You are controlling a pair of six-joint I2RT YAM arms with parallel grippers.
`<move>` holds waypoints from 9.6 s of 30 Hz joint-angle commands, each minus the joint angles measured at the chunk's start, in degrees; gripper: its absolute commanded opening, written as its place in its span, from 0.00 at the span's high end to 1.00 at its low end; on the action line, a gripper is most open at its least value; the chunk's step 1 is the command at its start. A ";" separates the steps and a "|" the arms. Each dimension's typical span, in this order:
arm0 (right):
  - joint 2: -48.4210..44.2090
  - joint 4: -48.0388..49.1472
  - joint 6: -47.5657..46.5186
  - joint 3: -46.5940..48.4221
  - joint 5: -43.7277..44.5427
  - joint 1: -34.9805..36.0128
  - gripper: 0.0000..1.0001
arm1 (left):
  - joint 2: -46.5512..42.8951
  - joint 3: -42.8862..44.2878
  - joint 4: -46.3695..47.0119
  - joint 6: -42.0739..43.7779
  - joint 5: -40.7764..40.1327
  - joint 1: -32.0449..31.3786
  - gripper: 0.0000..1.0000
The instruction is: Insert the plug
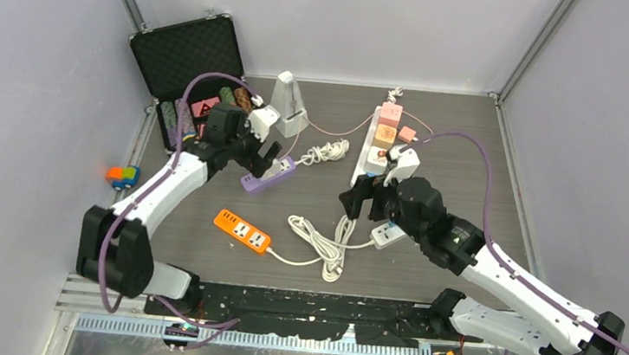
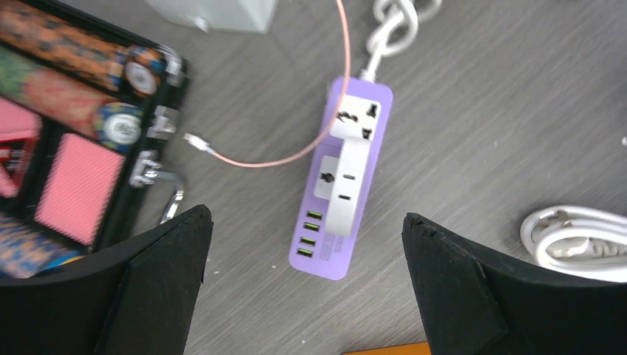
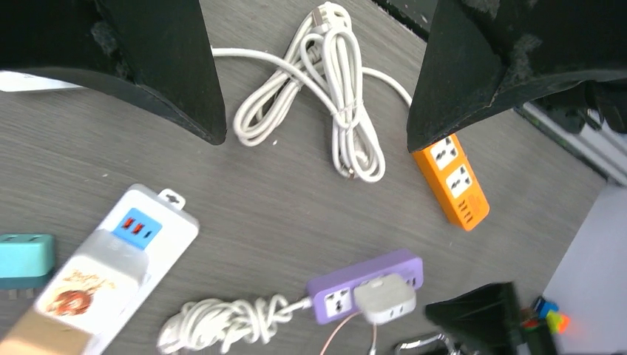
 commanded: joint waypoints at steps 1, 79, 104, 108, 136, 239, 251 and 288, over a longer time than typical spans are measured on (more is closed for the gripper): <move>3.38 -5.65 2.53 8.00 0.58 -6.17 0.03 | -8.65 -0.40 4.83 -8.96 -7.17 -0.03 0.00; 34.64 -11.13 -6.89 28.32 -15.31 -40.05 0.56 | -27.12 -4.55 -5.00 -42.13 3.84 3.39 0.00; 6.30 21.98 58.58 -3.89 -18.93 -13.61 0.65 | -26.25 -14.15 26.28 -43.72 -34.32 -42.08 0.05; 6.46 23.11 61.72 -4.97 -18.20 -12.71 0.65 | -26.10 -16.30 30.85 -44.86 -36.60 -43.59 0.06; 6.63 26.40 67.57 -2.05 -22.64 -10.94 0.62 | -19.45 -14.38 35.87 -43.78 -36.85 -43.82 0.29; -2.40 -16.98 45.22 -1.10 2.31 -13.22 0.03 | -21.61 -13.07 -36.30 -112.91 -15.97 -8.53 1.00; -1.74 -16.78 45.82 -1.58 1.69 -13.22 0.03 | -20.37 -15.04 -37.11 -113.87 -15.84 -7.18 1.00; -0.49 -16.14 46.18 -2.21 0.27 -13.65 0.02 | -19.98 -19.59 -34.26 -114.43 -14.79 -5.64 1.00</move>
